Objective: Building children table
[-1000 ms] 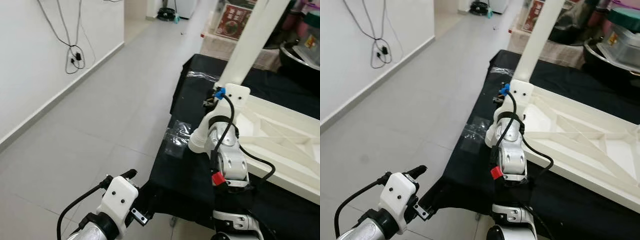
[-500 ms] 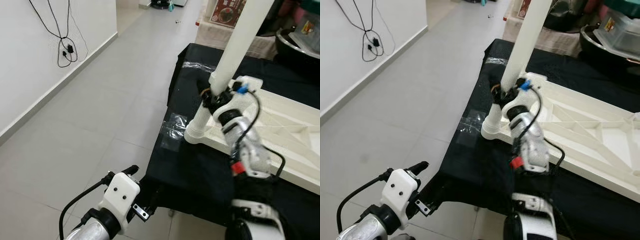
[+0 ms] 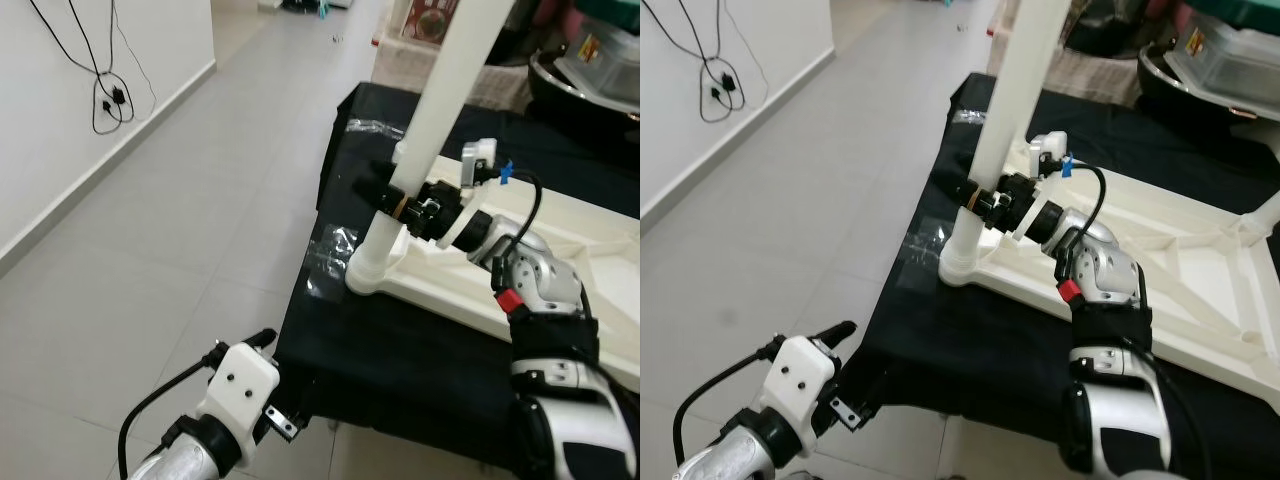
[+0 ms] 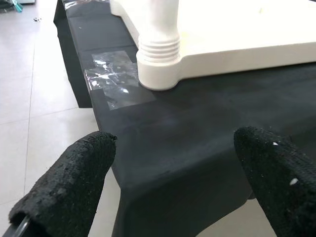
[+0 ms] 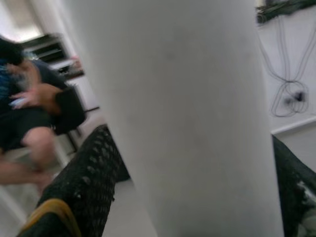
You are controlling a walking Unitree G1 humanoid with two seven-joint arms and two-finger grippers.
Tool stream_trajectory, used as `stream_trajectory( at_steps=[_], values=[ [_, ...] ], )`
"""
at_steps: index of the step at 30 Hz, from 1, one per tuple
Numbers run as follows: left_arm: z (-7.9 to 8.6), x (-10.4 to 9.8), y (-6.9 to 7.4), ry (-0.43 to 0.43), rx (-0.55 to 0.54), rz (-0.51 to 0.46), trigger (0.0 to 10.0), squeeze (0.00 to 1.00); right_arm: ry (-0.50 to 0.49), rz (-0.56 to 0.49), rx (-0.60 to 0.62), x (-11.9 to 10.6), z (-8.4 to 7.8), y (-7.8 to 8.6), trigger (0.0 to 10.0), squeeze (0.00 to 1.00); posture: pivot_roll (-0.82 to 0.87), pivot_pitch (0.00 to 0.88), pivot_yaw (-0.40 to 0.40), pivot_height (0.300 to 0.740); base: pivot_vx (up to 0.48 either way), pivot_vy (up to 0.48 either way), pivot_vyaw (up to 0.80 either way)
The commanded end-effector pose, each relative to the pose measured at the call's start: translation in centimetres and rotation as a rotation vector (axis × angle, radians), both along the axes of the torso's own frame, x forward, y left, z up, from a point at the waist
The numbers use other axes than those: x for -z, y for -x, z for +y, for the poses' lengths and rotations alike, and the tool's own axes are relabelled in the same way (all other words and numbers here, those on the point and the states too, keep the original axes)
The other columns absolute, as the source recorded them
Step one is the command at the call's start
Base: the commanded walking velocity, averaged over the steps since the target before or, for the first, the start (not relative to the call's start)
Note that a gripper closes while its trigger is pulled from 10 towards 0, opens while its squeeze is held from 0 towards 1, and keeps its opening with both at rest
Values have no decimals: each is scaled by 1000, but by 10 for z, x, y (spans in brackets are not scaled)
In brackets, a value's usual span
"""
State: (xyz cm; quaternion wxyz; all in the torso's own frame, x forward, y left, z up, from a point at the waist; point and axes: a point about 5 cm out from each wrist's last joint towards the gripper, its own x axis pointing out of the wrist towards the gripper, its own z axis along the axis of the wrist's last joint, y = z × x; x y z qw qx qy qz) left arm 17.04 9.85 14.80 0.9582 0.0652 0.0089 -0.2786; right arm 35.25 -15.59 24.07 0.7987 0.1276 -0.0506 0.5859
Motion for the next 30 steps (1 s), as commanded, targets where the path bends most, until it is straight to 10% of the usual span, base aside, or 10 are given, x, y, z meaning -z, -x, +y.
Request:
stream_trajectory(
  at_steps=[1, 5, 7, 16, 21, 24, 30],
  values=[
    [0, 2, 3, -8, -8, 10, 10000, 0, 5, -41, -202, -3, 21, 4, 10000, 0, 178, 129, -136, 740, 0, 0, 0],
    [1, 2, 3, -7, -13, 10, 10000, 0, 28, -54, -224, -2, 24, 4, 10000, 0, 178, 129, -136, 740, 0, 0, 0],
    [2, 2, 2, -8, -15, 10, 10000, 0, 95, -47, -169, 7, 30, -1, 0, 0, 171, 134, -128, 740, 0, 0, 0],
    [1, 3, 1, -8, -10, 13, 10000, 0, 155, -44, 14, 28, 30, -3, 0, 0, 166, 135, -127, 740, 0, 0, 0],
    [2, 3, -1, -8, -12, 13, 10000, 0, 65, 24, 552, 29, 14, -14, 0, 0, 155, 142, -120, 740, 0, 0, 0],
    [3, 3, -3, -10, -7, 11, 10000, 0, 86, 171, 1350, 46, -15, 4, 0, 0, 145, 144, -114, 740, 0, 0, 0],
    [2, 4, -3, -14, -6, 9, 10000, 0, 112, 346, 1655, 68, -17, 35, 0, 0, 154, 143, -117, 740, 0, 0, 0]
  ],
)
